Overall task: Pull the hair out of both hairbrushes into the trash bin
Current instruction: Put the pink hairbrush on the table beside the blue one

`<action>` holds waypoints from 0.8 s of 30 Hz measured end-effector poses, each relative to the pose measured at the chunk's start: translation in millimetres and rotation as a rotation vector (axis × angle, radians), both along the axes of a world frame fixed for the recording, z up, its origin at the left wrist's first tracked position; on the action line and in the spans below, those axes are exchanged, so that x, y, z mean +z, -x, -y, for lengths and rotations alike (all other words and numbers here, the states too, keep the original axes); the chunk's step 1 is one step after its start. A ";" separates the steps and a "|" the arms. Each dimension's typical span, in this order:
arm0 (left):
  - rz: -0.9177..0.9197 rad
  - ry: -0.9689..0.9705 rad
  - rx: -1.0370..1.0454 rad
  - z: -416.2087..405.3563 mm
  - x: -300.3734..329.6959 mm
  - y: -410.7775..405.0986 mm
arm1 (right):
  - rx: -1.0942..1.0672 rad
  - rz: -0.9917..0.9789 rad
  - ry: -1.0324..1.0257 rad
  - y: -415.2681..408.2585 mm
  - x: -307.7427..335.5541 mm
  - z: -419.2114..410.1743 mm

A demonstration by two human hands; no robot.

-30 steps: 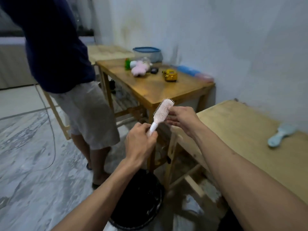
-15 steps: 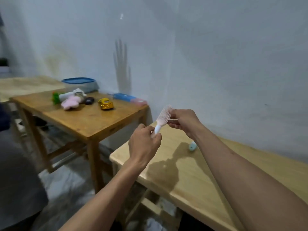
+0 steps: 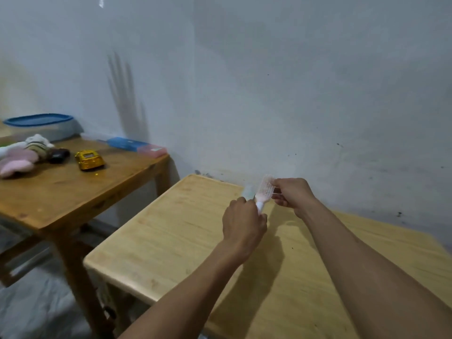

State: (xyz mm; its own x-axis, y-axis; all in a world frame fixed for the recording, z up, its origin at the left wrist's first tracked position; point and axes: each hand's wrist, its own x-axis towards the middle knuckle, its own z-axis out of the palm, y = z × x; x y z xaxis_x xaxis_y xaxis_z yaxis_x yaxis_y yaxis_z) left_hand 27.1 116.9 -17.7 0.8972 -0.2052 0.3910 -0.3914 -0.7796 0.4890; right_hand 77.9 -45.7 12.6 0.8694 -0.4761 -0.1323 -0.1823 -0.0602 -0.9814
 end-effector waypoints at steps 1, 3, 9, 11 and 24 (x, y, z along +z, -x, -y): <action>-0.015 -0.026 -0.004 8.8 -4.9 -3.3 | -0.010 -0.019 0.007 -4.5 -7.4 7.9; -0.058 -0.077 -0.012 24.1 -14.5 -10.9 | -0.031 -0.051 0.017 -14.1 -22.5 21.8; -0.070 -0.209 -0.082 43.5 -34.8 -25.7 | -0.045 -0.139 0.079 -37.1 -52.8 44.4; -0.067 -0.219 -0.066 45.9 -38.5 -30.1 | -0.041 -0.159 0.091 -43.2 -57.2 45.4; -0.073 -0.338 -0.034 53.1 -47.9 -58.1 | -0.064 -0.179 0.104 -73.1 -69.2 37.8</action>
State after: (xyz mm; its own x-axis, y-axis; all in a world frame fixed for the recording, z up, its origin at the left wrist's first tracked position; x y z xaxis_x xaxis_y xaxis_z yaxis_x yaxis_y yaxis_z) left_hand 85.2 63.9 -65.7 0.9109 -0.3421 0.2308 -0.3931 -0.8896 0.2327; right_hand 151.0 -83.5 -56.6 0.8040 -0.5485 -0.2297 -0.3602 -0.1418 -0.9220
